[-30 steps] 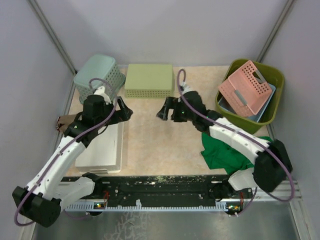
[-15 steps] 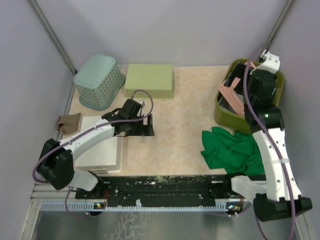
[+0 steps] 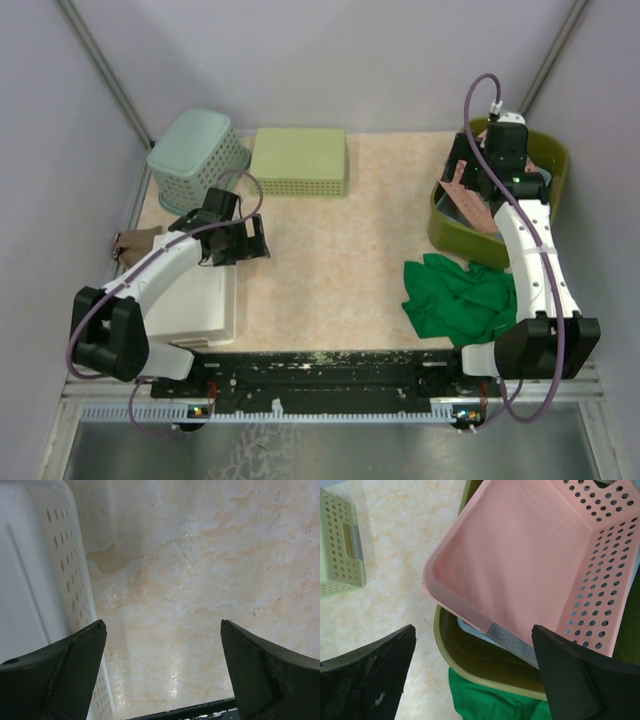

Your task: Turn the large container upside down

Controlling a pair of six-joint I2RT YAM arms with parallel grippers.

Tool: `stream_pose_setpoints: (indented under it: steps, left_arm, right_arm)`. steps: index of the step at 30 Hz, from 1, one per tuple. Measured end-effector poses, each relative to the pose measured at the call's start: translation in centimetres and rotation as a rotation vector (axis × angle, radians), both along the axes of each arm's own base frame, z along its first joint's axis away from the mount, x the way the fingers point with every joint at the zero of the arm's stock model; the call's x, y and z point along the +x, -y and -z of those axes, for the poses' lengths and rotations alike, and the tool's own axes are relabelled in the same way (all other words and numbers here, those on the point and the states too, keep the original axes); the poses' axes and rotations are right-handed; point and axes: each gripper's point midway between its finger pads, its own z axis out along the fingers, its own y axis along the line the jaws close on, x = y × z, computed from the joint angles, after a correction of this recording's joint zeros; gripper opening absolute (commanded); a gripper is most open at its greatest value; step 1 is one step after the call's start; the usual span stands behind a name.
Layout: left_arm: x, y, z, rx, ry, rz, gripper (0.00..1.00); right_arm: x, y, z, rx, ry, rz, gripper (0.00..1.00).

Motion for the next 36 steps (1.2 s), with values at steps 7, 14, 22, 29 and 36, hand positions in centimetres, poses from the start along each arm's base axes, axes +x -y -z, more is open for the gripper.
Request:
stream_pose_setpoints:
  steps: [7, 14, 22, 29, 36]
  left_arm:
    - [-0.1, 3.9, -3.6, -0.033, 0.097, 0.143, 1.00]
    - [-2.1, 9.3, -6.9, -0.106, 0.177, 0.315, 1.00]
    - [-2.6, 9.8, -6.6, -0.117, 0.166, 0.324, 1.00]
    - [-3.3, 9.7, -6.1, -0.119, 0.153, 0.321, 1.00]
    - [-3.3, 9.6, -6.4, -0.119, 0.164, 0.320, 1.00]
  right_arm:
    - [1.5, -0.3, -0.6, 0.020, 0.009, -0.019, 0.94]
    - [4.8, -0.1, -0.8, 0.084, 0.013, 0.014, 0.83]
    - [9.6, 1.8, 1.0, 0.187, -0.016, 0.121, 0.45]
    - [9.7, 1.5, 4.0, 0.239, -0.100, 0.147, 0.00]
    - [7.4, 1.7, -0.8, 0.227, -0.011, 0.154, 0.00]
